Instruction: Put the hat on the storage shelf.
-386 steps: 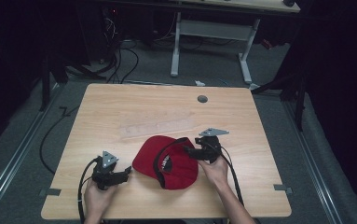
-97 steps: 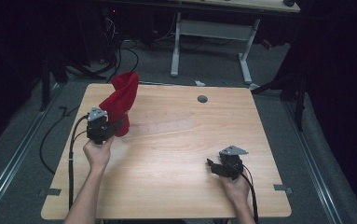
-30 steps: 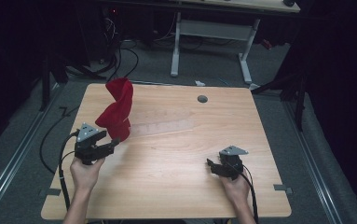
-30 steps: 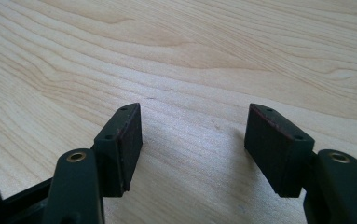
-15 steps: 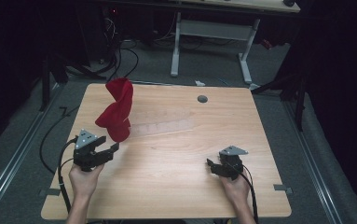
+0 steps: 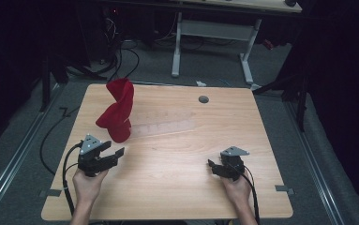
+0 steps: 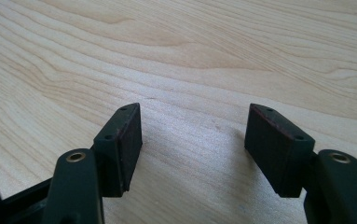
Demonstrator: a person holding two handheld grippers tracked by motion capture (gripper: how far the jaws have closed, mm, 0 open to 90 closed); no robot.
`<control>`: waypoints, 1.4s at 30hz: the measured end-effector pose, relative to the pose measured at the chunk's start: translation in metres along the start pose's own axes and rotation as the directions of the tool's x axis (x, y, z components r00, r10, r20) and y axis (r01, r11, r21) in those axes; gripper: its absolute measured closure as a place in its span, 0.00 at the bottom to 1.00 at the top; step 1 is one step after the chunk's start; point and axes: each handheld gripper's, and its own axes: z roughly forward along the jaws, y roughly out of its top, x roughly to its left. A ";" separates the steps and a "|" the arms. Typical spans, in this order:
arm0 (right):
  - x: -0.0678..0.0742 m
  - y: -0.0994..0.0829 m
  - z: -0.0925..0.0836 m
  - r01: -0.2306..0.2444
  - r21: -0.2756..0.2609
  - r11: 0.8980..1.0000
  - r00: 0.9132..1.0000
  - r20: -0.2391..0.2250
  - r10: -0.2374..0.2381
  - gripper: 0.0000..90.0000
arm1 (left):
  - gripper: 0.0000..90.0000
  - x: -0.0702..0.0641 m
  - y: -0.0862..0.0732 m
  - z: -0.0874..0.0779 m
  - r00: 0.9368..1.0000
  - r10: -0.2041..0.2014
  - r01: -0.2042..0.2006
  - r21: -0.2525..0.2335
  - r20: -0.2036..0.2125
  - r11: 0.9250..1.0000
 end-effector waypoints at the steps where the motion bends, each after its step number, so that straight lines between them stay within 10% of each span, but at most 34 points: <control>1: 0.000 0.000 0.000 -0.003 0.001 1.000 1.000 0.000 0.003 0.41 | 0.43 -0.001 -0.002 0.000 1.000 -0.004 0.004 0.006 0.006 1.000; 42: 0.000 0.000 0.000 0.000 0.000 1.000 1.000 0.000 0.000 0.41 | 0.44 -0.027 -0.045 0.010 0.995 -0.006 -0.007 0.138 0.097 0.990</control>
